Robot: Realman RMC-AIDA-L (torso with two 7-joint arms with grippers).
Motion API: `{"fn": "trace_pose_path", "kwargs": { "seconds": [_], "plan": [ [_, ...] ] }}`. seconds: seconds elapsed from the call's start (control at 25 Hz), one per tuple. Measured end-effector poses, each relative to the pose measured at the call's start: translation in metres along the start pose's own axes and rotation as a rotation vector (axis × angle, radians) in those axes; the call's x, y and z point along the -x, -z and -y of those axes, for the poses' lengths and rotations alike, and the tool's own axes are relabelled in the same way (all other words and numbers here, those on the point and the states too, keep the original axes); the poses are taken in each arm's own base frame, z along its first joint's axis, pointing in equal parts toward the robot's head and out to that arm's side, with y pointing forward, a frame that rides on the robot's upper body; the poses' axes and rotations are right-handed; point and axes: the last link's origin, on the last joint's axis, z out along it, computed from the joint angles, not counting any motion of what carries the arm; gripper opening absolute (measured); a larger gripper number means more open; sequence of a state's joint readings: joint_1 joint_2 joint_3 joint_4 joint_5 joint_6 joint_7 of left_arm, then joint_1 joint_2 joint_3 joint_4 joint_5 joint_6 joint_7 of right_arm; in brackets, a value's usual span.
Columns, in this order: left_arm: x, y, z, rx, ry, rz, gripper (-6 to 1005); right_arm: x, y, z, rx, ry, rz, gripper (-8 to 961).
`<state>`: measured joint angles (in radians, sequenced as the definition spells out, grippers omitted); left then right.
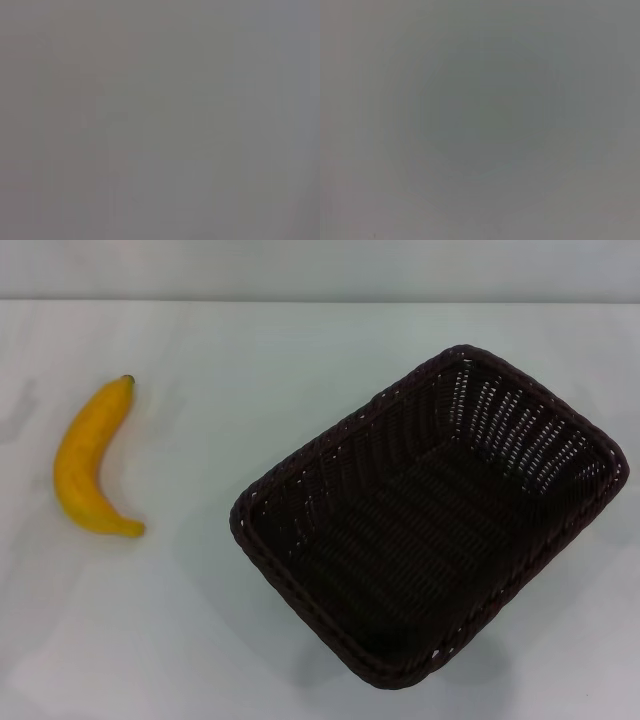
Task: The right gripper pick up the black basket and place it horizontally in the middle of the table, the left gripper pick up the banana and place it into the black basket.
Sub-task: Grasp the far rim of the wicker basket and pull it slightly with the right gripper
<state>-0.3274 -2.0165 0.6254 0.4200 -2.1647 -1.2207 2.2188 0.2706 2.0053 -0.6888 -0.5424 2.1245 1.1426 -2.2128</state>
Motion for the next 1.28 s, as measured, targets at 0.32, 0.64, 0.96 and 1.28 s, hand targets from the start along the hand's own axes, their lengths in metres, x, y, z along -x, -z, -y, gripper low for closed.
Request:
{"fn": "trace_pose_path", "kwargs": {
  "seconds": [0.32,0.64,0.96,1.28],
  "plan": [
    [0.003,0.013,-0.001,-0.013,0.006,-0.019,886,-0.008,0.008,0.000,-0.015,-0.003,-0.003,857],
    [0.005,0.019,-0.004,-0.027,0.028,-0.044,886,0.009,-0.010,-0.011,0.123,0.050,-0.032,837],
    [0.013,0.028,-0.005,-0.042,0.043,-0.029,886,0.067,-0.068,-0.051,0.416,0.091,-0.331,818],
    [0.018,0.036,-0.008,-0.045,0.056,-0.024,885,0.108,-0.094,-0.105,0.598,0.175,-0.670,798]
  ]
}}
